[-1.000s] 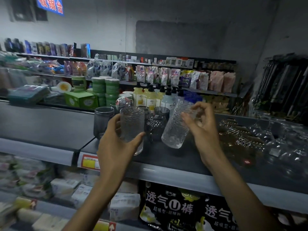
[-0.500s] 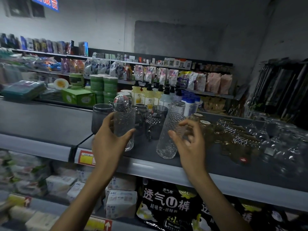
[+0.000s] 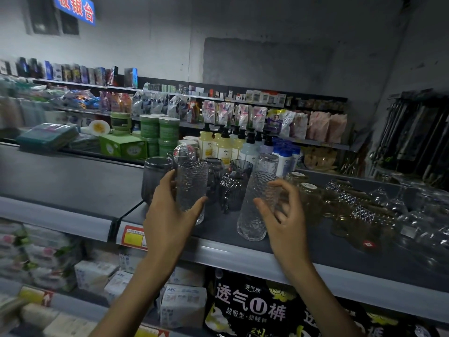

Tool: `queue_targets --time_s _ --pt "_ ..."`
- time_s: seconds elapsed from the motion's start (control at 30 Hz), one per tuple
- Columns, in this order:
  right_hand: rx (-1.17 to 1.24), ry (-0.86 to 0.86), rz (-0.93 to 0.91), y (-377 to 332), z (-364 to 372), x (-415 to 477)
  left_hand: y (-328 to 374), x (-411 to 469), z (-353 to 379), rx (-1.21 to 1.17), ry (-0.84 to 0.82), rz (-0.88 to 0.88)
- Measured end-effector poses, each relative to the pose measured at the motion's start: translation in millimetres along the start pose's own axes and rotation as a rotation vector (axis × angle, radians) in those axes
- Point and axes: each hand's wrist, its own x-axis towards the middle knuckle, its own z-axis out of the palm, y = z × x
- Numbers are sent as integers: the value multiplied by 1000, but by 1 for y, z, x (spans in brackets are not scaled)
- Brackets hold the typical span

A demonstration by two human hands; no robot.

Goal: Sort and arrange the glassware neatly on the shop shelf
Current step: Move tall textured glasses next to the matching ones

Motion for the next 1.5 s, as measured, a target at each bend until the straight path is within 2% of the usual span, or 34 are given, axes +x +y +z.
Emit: queue_targets --time_s 0.1,0.2,0.3,0.37,0.43,0.53,0.63,0.73,0.83,0.9,0.97,1.03,1.1,1.2,1.37,1.5 --pt "66 86 11 -2 -4 -1 1 -13 -8 31 62 70" --pt "188 181 17 -8 -11 -1 13 -37 -17 32 135 212" --pt "362 243 100 -18 -16 -2 33 -55 -18 -112 -42 311" --pt "520 221 194 -28 -16 -3 48 -62 -13 -181 -236 316" --pt "657 171 272 -37 -14 -5 62 -66 -7 -300 -348 294" --pt "787 130 389 -43 -13 -10 75 -68 -3 -514 -327 217" --pt "786 113 478 -42 -16 -16 80 -69 -5 -533 -277 200" --pt "666 89 526 -40 -27 -20 82 -69 -10 -585 -290 152" --pt "290 57 484 -42 -39 -24 82 -62 -14 -512 -274 188" --pt "-37 55 322 -44 -46 -28 82 -54 -16 -460 -278 215" --pt "-308 -39 122 -49 -48 -30 87 -46 -18 -429 -304 235" --pt "-511 -146 -36 -52 -44 -27 95 -37 -19 -404 -346 270" --pt "-638 -137 -162 -51 -40 -20 107 -27 -19 -358 -374 310" --pt "-694 -23 -189 -44 -37 -11 119 -14 -11 -298 -377 337" --pt "-430 81 -14 -27 -34 -4 117 -9 25 -335 -308 281" --pt "-380 157 83 -4 -26 17 111 -9 61 -364 -306 214"
